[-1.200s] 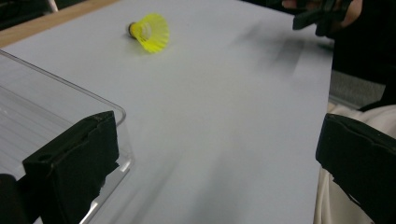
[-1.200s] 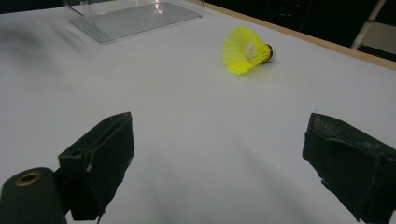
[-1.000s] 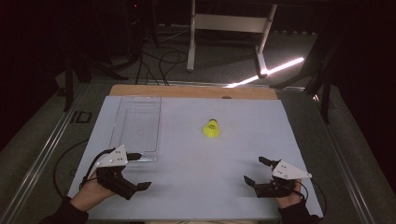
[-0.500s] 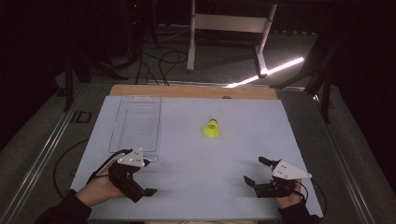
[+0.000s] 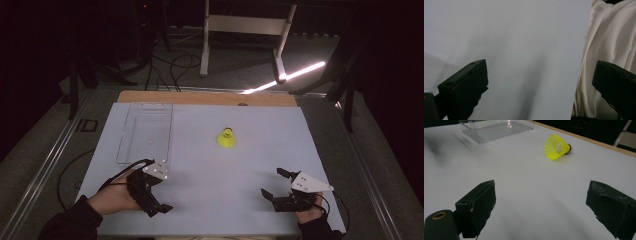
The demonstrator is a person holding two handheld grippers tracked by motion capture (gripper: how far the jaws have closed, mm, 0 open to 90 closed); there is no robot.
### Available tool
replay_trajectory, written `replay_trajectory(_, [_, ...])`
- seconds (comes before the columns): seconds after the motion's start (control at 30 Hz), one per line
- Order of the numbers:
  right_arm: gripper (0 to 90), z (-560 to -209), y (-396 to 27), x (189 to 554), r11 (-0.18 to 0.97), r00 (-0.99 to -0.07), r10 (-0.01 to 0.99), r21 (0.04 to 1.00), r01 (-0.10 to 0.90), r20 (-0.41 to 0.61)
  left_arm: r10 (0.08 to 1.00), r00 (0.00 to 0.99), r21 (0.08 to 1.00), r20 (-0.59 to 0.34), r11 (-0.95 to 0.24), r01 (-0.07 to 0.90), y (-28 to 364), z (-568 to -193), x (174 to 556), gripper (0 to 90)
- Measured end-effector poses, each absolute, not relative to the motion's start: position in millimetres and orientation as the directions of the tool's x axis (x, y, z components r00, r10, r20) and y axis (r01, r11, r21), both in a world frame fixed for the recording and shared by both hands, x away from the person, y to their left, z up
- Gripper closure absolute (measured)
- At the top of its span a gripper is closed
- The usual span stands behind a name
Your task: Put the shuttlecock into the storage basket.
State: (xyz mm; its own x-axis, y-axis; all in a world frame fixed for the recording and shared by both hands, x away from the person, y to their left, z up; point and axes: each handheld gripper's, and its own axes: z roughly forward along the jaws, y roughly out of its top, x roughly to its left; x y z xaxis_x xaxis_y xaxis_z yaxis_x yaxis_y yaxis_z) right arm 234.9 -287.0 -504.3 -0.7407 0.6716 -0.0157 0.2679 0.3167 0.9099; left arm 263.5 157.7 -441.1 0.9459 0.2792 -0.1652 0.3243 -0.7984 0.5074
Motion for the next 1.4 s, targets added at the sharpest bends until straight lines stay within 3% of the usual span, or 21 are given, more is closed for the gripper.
replay_trajectory(0.73, [9.2, -504.1, -287.1, 234.7, 0.316, -0.743, 0.669, 0.911, 0.265, -0.016, 0.153, 0.972, 0.361, -0.180, -0.908, 0.211, 102.8, -435.1, 279.7, 0.8])
replay_trajectory(1.4, [9.2, -505.0, -286.8, 235.1, 0.319, -0.746, 0.666, 0.908, 0.272, -0.011, 0.180, 0.966, 0.269, -0.188, -0.936, 0.227, 61.2, -430.8, 307.9, 0.9])
